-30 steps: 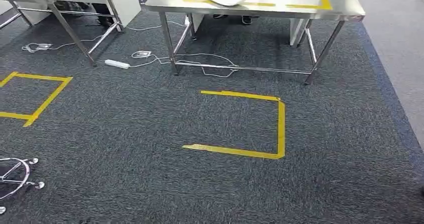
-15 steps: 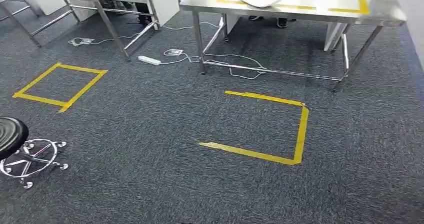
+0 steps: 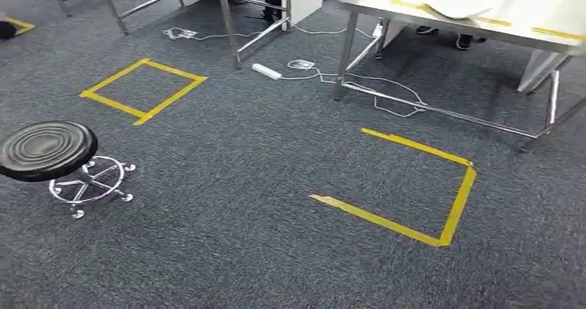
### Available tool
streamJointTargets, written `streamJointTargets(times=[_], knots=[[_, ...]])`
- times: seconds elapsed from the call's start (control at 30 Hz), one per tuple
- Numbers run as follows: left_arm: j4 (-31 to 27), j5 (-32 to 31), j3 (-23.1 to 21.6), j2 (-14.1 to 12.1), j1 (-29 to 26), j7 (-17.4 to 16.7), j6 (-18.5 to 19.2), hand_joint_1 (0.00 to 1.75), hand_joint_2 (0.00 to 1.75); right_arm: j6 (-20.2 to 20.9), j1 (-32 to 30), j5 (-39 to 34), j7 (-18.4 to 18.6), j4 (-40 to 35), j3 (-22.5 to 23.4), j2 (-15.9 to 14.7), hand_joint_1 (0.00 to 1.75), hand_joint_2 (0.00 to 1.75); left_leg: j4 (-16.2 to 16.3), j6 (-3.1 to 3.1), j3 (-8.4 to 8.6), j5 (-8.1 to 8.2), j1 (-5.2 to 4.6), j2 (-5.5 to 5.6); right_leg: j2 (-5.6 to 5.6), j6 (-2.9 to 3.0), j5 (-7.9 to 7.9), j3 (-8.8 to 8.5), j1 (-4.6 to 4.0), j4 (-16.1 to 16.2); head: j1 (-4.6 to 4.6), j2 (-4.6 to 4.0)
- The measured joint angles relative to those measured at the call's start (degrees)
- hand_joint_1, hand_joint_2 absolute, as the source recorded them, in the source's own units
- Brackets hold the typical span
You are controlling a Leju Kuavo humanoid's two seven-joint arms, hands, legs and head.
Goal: Take the parts from the cabinet and place them on the table.
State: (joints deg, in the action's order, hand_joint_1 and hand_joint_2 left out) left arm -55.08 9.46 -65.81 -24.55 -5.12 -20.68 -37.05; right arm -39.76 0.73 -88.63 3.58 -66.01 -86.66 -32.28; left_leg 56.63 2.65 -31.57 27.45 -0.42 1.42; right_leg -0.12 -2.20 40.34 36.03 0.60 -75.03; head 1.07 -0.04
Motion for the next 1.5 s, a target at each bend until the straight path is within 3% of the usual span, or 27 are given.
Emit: streamJointTargets(times=[0.03, 0.1, 0.13, 0.17, 0.23, 0.3, 0.33, 0.4, 0.47, 0.5, 0.53, 0.6, 0.63, 0.67, 0.83, 0.9, 0.93, 1.0, 1.07, 1.13, 1.17, 1.2, 1.33, 1.37, 1.4, 1.43, 1.5], knots=[[0.0, 0.0, -0.1, 0.0, -0.1, 0.0, 0.0, 0.00, 0.00, 0.0, 0.0, 0.0, 0.0, 0.0, 0.0, 0.0, 0.00, 0.00, 0.0, 0.04, 0.07, -0.05, -0.14, 0.93, 0.03, 0.20, -1.82, -0.23, -0.03, 1.2, 0.02, 0.00], [0.0, 0.4, -0.3, 0.0, -0.1, 0.0, 0.0, 0.00, 0.00, 0.0, 0.0, 0.0, 0.0, 0.1, 0.0, 0.0, 0.00, 0.00, 0.0, -0.02, 0.28, -0.13, -0.32, 2.59, 0.66, 0.75, -7.50, -3.82, -0.03, 10.0, 0.02, 0.00], [0.0, 0.7, -0.5, 0.0, 0.0, 0.0, 0.0, 0.00, 0.00, 0.0, 0.0, 0.0, 0.0, 0.1, 0.0, 0.0, 0.00, 0.00, 0.0, -0.09, 0.37, -0.17, -0.32, 3.36, 2.46, 1.17, -10.28, -6.28, -0.05, 15.5, 0.00, 0.00], [0.0, 0.9, -0.7, 0.1, 0.1, 0.1, 0.0, 0.00, 0.00, 0.0, 0.0, 0.0, 0.0, 0.2, 0.0, 0.0, 0.00, 0.00, 0.1, -0.31, 0.19, -0.28, -0.33, 3.88, 5.92, 1.51, -9.86, -7.21, 0.06, 17.7, 0.07, 0.00], [0.1, 2.1, -0.9, 0.1, 0.4, 0.4, 0.0, 0.00, 0.00, 0.0, -0.1, 0.0, -0.8, 0.3, 0.0, 0.1, 0.00, 0.00, 0.3, -1.04, -0.67, -0.67, -0.09, 5.39, 5.23, 1.42, -9.76, -7.87, -0.07, 19.0, 0.09, 0.00], [0.4, 4.3, -1.3, 0.2, 0.4, 1.6, 0.0, 0.00, 0.00, 0.1, 0.1, 0.0, -0.8, 0.4, 0.0, 0.1, 0.00, 0.00, 0.1, -1.91, -1.10, -1.20, 0.08, 7.00, 3.86, 1.96, -10.18, -8.06, -0.16, 19.2, 0.07, 0.00], [0.7, 5.3, -1.4, 0.1, 0.4, 2.0, 0.0, 0.00, 0.00, 0.2, 0.0, 0.0, -0.6, 0.4, 0.0, 0.2, 0.00, 0.00, 0.6, -1.93, -1.11, -0.74, 0.20, 6.76, 2.87, 2.27, -10.62, -8.38, 0.39, 19.9, 0.00, 0.00], [1.0, 6.9, -1.7, 0.2, 0.7, 3.0, 0.0, 0.00, 0.00, 0.2, -0.1, 0.0, -0.6, 0.4, 0.0, 0.2, 0.00, 0.00, 5.9, -2.70, -3.76, 3.19, 0.05, 1.16, 1.20, 2.58, -10.60, -8.54, 0.23, 20.1, 0.68, 0.00], [1.6, 8.4, -2.1, 0.5, 1.2, 4.5, 0.0, 0.00, 0.00, 0.2, -0.4, 0.0, -0.7, 0.5, 0.0, 0.3, 0.00, 0.00, 14.7, -3.41, -7.87, 7.16, 0.49, -0.57, -0.86, 2.67, -10.42, -8.46, 0.15, 20.1, 0.66, 0.00], [2.0, 9.2, -2.4, 0.7, 1.3, 5.2, 0.0, 0.00, 0.00, 0.1, -0.4, 0.0, -0.7, 0.5, 0.0, 0.3, 0.00, 0.00, 17.4, -3.69, -9.07, 7.77, 0.76, -0.81, -1.78, 2.63, -10.30, -7.95, 0.15, 20.0, 0.66, 0.00], [2.5, 9.8, -2.5, 1.0, 1.3, 5.7, 0.0, 0.00, 0.00, 0.0, -0.4, 0.0, -0.7, 0.6, 0.0, 0.3, 0.00, 0.00, 17.3, -3.90, -8.79, 6.97, 1.04, -0.95, -2.62, 2.59, -10.13, -8.10, 0.17, 20.0, 0.68, 0.00], [3.3, 11.0, -2.8, 1.2, 1.2, 6.5, 0.0, 0.00, 0.00, 0.0, -0.4, 0.0, -0.7, 0.7, 0.0, 0.3, 0.00, 0.00, 10.3, -4.20, -4.83, 2.88, 1.51, -1.61, -4.15, 2.30, -9.77, -8.45, 0.23, 20.0, 0.66, 0.00], [3.7, 11.3, -2.8, 1.3, 1.2, 6.8, 0.0, 0.00, 0.00, 0.0, -0.4, 0.0, -0.7, 0.7, 0.0, 0.4, 0.00, 0.00, 4.7, -4.27, -1.54, 0.66, 1.60, -2.88, -4.84, 1.96, -9.54, -8.82, 0.29, 20.0, 0.68, 0.00], [3.9, 11.6, -2.9, 1.5, 1.4, 7.1, 0.0, 0.00, 0.00, -0.1, -0.4, 0.0, -0.7, 0.7, 0.0, 0.3, 0.00, 0.00, 0.7, -4.35, 0.68, 0.88, 1.42, -6.36, -5.51, 1.44, -9.23, -9.71, 0.03, 19.9, 0.72, 0.00], [5.1, 13.4, -4.2, 2.0, 1.8, 7.8, 0.2, 0.00, 0.00, -0.2, 0.3, 0.0, -0.7, 0.9, 0.0, 0.4, 0.00, 0.00, 0.4, -1.81, 0.32, 0.41, 1.05, -3.21, -7.82, -0.34, -8.38, -10.26, 0.11, 20.0, 0.33, 0.00], [5.5, 14.1, -4.4, 2.1, 1.9, 8.2, 0.2, 0.00, 0.00, -0.2, 0.3, 0.0, -0.5, 0.9, 0.0, 0.4, 0.00, 0.00, 0.4, -1.12, 0.17, 0.36, 1.06, -2.21, -2.19, -0.45, -4.96, -8.07, 0.42, 15.2, -0.11, 0.02], [5.7, 14.2, -4.6, 2.1, 2.2, 8.3, 0.2, 0.00, 0.00, -0.2, 0.2, 0.0, -0.7, 1.0, 0.0, 0.4, 0.00, 0.00, 0.4, -0.84, 0.02, 0.34, 0.94, -1.51, -0.78, -0.38, -2.64, -5.61, 0.40, 10.1, -0.20, 0.00], [6.0, 14.5, -5.2, 2.3, 2.4, 8.5, 0.3, 0.00, 0.00, -0.1, 0.1, 0.0, -0.7, 1.1, -0.2, 0.4, 0.00, 0.00, 0.4, -0.66, -0.12, 0.30, 0.62, 0.00, 0.01, -0.19, 0.18, -0.61, 0.32, 0.9, -0.22, 0.00], [6.4, 15.2, -5.7, 2.5, 2.6, 8.7, 0.3, 0.00, 0.00, 0.3, 0.1, 0.0, -0.7, 1.1, -0.4, 0.5, 0.00, 0.00, 0.4, -0.66, 0.09, 0.30, 0.43, 1.75, 0.07, 0.22, -2.94, -0.23, 0.18, 2.2, -0.24, 0.00], [6.8, 15.6, -6.2, 2.6, 2.8, 8.9, 0.4, 0.00, 0.00, 0.8, 0.1, 0.0, -0.5, 1.2, -0.4, 0.5, 0.00, 0.00, 0.4, -0.68, 0.41, 0.31, 0.34, 3.38, 1.38, 0.70, -9.03, -4.18, 0.14, 12.1, -0.22, 0.00], [6.9, 15.7, -6.4, 2.7, 2.9, 9.0, 0.4, 0.00, 0.00, 1.0, 0.1, 0.0, -0.5, 1.3, -0.4, 0.5, 0.00, 0.00, 0.4, -0.76, 0.41, 0.35, 0.43, 4.05, 4.28, 0.98, -10.74, -5.88, 0.19, 16.4, -0.22, 0.00], [7.1, 16.0, -6.7, 2.8, 3.2, 9.1, 0.4, 0.00, 0.00, 1.0, 0.1, 0.0, -0.6, 1.4, -0.4, 0.5, 0.00, 0.00, 0.7, -1.04, 0.07, 0.36, 0.11, 4.80, 6.88, 1.16, -10.09, -6.22, 0.49, 17.6, -0.11, -0.02], [7.5, 16.3, -7.3, 3.0, 3.4, 9.4, 0.5, 0.00, 0.00, 1.2, 0.2, 0.0, -1.2, 1.6, -0.6, 0.5, 0.00, 0.00, 0.6, -2.80, -1.10, -0.38, 0.83, 8.12, 4.07, 1.82, -10.21, -7.31, 0.18, 18.7, -0.11, 0.00], [7.6, 16.5, -7.4, 3.1, 3.4, 9.4, 0.5, 0.00, 0.00, 1.2, 0.3, 0.0, -1.1, 1.6, -0.6, 0.5, 0.00, 0.00, 1.5, -2.75, -1.25, 0.43, 0.86, 5.92, 3.07, 2.15, -10.45, -7.62, 0.37, 19.2, -0.09, 0.00], [7.7, 16.5, -7.6, 3.0, 3.5, 9.4, 0.6, 0.00, 0.00, 1.1, 0.2, 0.0, -1.1, 1.7, -0.6, 0.5, 0.00, 0.00, 4.5, -3.05, -2.67, 2.62, 0.58, 2.06, 2.18, 2.47, -10.42, -7.82, 0.29, 19.4, 0.22, 0.00], [7.8, 16.7, -7.6, 3.0, 3.7, 9.4, 0.6, 0.00, 0.00, 1.1, 0.0, 0.0, -1.2, 1.7, -0.6, 0.5, 0.00, 0.00, 8.5, -3.37, -4.73, 4.90, 0.63, 0.33, 1.21, 2.56, -10.36, -7.84, 0.18, 19.4, 0.29, 0.00], [7.9, 16.7, -7.8, 3.2, 4.0, 9.4, 0.6, 0.00, 0.00, 1.1, 0.0, 0.0, -1.2, 1.8, -0.8, 0.5, 0.00, 0.00, 17.2, -3.83, -9.00, 8.42, 0.97, -0.75, -0.90, 2.76, -10.13, -7.83, 0.04, 19.3, 0.26, 0.00]])
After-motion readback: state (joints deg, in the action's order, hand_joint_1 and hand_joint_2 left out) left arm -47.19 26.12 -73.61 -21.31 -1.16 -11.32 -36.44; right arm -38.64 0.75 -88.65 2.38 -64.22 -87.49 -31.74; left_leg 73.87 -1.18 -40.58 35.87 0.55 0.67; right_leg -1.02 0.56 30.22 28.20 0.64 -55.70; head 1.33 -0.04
